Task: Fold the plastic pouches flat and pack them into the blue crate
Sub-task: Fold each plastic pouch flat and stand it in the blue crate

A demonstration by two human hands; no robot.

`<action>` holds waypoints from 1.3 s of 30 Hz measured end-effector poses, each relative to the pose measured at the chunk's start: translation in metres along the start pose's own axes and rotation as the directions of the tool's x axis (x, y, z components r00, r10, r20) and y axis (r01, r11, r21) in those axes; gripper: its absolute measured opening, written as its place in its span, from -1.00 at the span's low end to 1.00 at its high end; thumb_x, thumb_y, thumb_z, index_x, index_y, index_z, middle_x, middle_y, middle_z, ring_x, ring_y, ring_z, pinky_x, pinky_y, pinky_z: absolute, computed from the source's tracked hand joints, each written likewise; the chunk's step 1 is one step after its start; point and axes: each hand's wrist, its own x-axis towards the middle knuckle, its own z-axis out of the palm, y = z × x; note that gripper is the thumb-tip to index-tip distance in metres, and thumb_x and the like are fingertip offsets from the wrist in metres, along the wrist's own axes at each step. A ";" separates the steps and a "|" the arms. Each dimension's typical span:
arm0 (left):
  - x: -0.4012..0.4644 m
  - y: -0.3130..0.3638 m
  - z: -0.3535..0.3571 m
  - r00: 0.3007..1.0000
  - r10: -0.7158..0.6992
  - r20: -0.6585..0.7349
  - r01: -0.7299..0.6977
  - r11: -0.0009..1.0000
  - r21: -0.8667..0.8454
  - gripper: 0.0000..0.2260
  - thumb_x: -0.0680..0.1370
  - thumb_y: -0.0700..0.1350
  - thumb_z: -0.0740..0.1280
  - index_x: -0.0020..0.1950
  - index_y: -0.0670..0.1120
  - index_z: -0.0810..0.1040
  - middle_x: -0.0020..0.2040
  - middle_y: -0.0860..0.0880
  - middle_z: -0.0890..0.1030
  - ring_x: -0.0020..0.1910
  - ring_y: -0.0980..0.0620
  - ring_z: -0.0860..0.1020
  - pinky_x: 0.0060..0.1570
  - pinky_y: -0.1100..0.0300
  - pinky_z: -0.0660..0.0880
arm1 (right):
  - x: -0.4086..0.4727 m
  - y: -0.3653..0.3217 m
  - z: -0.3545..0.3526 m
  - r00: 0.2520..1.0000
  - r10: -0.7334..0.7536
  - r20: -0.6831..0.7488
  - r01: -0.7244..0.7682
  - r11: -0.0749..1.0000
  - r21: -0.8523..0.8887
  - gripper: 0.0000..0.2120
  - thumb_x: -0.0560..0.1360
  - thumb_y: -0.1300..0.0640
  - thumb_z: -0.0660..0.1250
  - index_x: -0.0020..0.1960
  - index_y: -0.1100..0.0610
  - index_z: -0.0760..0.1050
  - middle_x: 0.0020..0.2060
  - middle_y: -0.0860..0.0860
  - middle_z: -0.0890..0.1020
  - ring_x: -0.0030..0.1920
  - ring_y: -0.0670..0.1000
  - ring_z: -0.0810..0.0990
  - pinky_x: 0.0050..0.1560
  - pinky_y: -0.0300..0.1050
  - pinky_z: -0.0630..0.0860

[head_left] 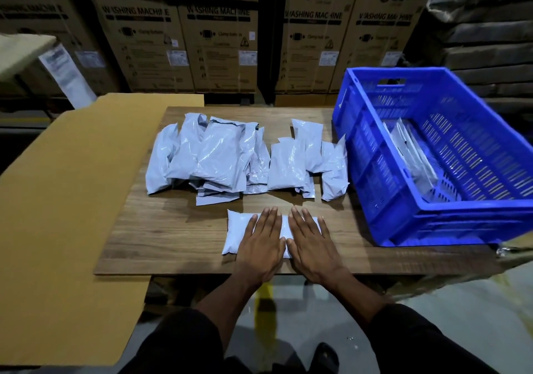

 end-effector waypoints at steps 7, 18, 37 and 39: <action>-0.005 0.000 0.010 0.998 -0.031 0.054 0.032 0.999 -0.024 -0.47 0.68 0.02 0.01 0.57 -0.22 0.33 0.58 -0.17 0.32 0.58 -0.10 0.27 0.53 -0.07 0.10 | -0.003 -0.002 -0.001 0.999 -0.019 -0.030 0.019 1.000 -0.011 -0.42 0.66 -0.09 -0.07 0.60 0.15 0.15 0.61 0.07 0.13 0.61 0.08 0.04 0.53 0.20 -0.01; -0.013 0.001 0.013 1.000 -0.007 0.016 0.008 0.998 -0.058 -0.48 0.69 0.01 0.03 0.57 -0.24 0.33 0.58 -0.19 0.31 0.58 -0.11 0.25 0.53 -0.07 0.11 | -0.008 -0.002 0.000 0.998 -0.042 -0.049 0.041 0.999 -0.034 -0.43 0.67 -0.08 -0.04 0.60 0.15 0.15 0.61 0.06 0.14 0.61 0.08 0.02 0.54 0.23 0.02; -0.010 -0.002 0.015 0.999 -0.005 0.039 0.008 0.997 -0.074 -0.48 0.69 0.02 0.01 0.56 -0.24 0.34 0.57 -0.19 0.32 0.58 -0.12 0.27 0.51 -0.09 0.15 | -0.003 -0.003 0.001 0.998 -0.036 -0.046 0.036 0.999 -0.012 -0.45 0.63 -0.07 0.00 0.55 0.14 0.30 0.55 0.06 0.30 0.56 0.11 0.21 0.49 0.23 0.05; -0.005 -0.004 0.013 0.998 -0.010 0.063 0.014 0.998 -0.069 -0.47 0.68 0.03 0.01 0.55 -0.23 0.35 0.56 -0.19 0.34 0.57 -0.12 0.29 0.50 -0.09 0.15 | 0.001 -0.002 0.000 0.999 -0.023 -0.037 0.022 1.000 -0.009 -0.45 0.63 -0.08 0.00 0.55 0.14 0.30 0.54 0.05 0.31 0.56 0.10 0.21 0.49 0.22 0.04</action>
